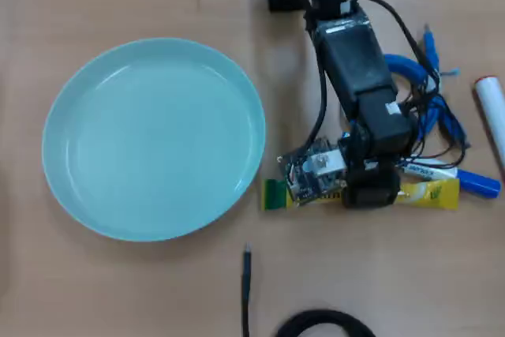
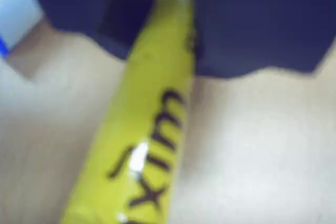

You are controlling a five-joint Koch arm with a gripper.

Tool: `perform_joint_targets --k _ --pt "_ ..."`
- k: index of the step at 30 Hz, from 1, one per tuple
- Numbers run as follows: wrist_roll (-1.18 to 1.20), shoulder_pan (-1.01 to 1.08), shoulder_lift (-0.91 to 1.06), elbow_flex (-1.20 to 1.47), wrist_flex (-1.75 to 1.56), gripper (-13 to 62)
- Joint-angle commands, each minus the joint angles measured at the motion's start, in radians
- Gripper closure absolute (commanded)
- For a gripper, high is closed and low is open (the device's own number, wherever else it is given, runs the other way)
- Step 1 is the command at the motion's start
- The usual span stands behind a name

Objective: Pick up the yellow coffee stick, then put it in the green bowl

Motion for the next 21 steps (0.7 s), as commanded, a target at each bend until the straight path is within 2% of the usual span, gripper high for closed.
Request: perform_joint_targets --k 1,15,21 --pt "0.006 -0.009 0.13 -0.048 0.043 57.4" --pt "-0.009 -0.006 0.411 -0.051 0.025 57.3" --pt "-0.008 0.014 0.425 -0.051 0.025 57.3"
